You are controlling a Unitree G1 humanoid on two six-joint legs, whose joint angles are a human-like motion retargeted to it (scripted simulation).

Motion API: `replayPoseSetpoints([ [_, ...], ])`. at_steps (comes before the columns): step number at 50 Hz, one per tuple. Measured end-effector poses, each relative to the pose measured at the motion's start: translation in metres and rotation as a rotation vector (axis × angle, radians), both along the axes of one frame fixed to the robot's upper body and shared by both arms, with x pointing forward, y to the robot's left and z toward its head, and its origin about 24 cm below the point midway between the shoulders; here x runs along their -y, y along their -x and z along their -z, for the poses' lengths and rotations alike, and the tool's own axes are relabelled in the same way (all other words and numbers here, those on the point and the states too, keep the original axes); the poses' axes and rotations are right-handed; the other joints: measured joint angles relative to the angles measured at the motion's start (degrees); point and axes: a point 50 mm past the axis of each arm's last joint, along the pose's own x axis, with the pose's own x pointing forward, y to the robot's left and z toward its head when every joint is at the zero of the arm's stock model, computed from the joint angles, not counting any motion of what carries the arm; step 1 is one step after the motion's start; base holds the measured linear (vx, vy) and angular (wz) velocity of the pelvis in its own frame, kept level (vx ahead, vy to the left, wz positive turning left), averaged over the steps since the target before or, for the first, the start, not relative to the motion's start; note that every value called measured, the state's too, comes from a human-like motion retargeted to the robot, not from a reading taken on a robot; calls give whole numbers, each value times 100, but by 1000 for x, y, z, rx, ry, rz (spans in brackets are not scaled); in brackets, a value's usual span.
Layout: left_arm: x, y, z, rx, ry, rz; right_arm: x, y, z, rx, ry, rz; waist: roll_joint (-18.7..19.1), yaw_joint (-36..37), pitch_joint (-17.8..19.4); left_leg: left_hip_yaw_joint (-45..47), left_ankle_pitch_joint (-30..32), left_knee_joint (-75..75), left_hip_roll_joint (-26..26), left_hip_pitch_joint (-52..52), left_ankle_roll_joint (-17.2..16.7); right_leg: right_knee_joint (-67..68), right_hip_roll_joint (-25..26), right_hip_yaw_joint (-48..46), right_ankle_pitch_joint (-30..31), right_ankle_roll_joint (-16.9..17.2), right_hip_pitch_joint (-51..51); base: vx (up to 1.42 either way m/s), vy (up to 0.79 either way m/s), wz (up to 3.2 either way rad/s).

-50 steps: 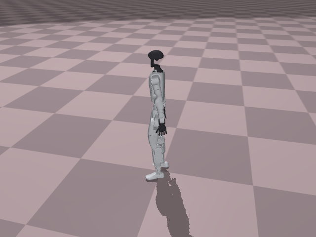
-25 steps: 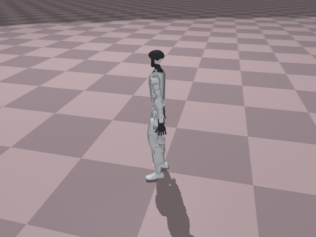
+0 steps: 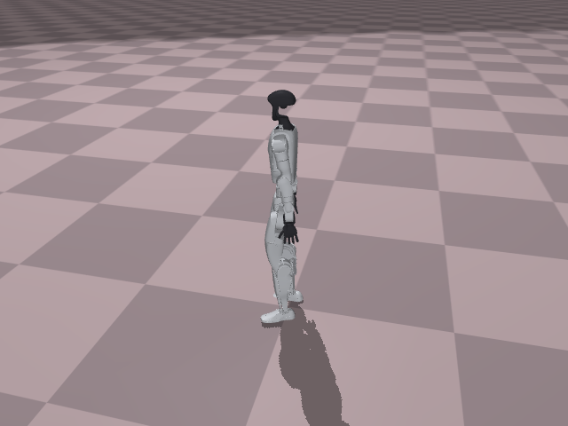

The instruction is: Upper body actions

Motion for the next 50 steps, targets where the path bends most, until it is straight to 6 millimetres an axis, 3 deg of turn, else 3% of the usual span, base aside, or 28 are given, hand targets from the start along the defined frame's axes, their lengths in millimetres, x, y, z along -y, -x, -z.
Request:
replayPoseSetpoints([
  [40,-1,0,0,2,5,9,0,-5,0,22,11,-31,1,-150,-6,-137,-10,15,-10,9,-3,-13,3,-134,1,-7,32,0,0,0],
  [45,0,0,0,3,3,35,3,-22,-1,90,42,-95,54,-190,-45,-84,-16,21,47,-6,-18,4,1,-67,2,31,1,0,0,0],
  [50,1,-4,1,17,7,73,0,-81,-11,405,62,-72,115,-209,-3,0,-21,26,82,12,-5,11,38,23,8,32,3,0,0,-4],
])
